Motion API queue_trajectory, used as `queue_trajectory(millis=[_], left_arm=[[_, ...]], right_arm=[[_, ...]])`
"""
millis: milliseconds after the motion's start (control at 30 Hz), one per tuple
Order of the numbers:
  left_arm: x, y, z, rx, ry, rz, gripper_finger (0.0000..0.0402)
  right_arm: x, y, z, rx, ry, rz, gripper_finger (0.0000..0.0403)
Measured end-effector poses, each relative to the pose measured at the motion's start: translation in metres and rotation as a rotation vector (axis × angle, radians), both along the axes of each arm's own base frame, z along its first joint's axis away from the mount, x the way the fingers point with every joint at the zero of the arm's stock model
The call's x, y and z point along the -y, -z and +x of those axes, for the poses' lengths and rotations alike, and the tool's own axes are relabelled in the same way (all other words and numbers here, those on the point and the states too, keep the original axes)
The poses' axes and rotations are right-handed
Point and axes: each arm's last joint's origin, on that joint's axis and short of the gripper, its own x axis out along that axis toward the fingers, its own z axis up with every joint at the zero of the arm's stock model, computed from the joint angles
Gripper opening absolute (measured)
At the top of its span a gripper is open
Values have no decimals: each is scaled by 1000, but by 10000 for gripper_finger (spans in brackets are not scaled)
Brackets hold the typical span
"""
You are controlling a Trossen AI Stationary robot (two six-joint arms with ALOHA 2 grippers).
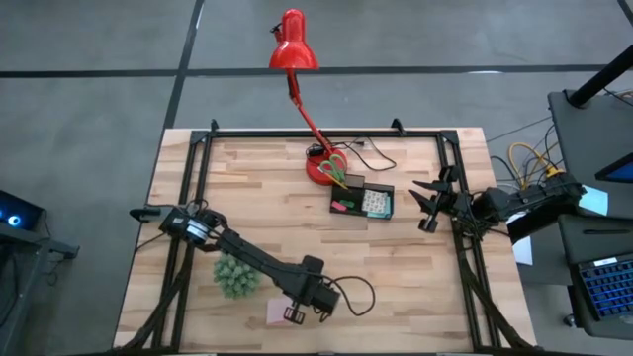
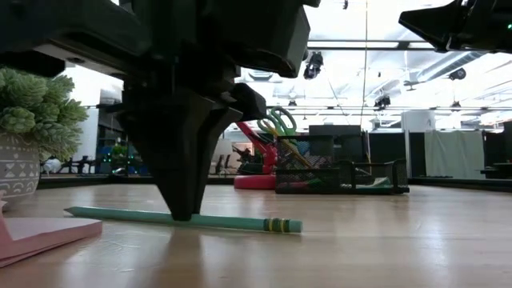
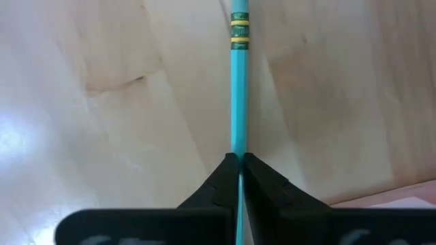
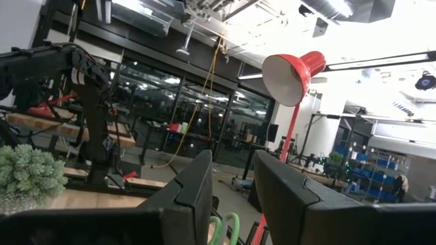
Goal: Pick and place office supplies into organizer
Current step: Put the blue pencil into the back left compartment of the desk organizer
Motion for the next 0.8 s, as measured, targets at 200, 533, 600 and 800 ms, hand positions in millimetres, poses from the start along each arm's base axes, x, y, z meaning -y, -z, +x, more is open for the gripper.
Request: queue_trajectory(millis=[200, 533, 600, 800], left_arm=[[-2, -3, 1, 6, -5, -5, 3], [-4, -6, -2, -15, -35, -11, 1], [-6, -7, -4, -36, -37, 1, 1], [-11, -5, -14, -115, -39, 31, 53]], right_arm=[[0, 0, 0, 0, 0, 0, 100], [0, 0, 0, 0, 0, 0, 100], [0, 0, 0, 0, 0, 0, 100], [0, 0, 0, 0, 0, 0, 100]])
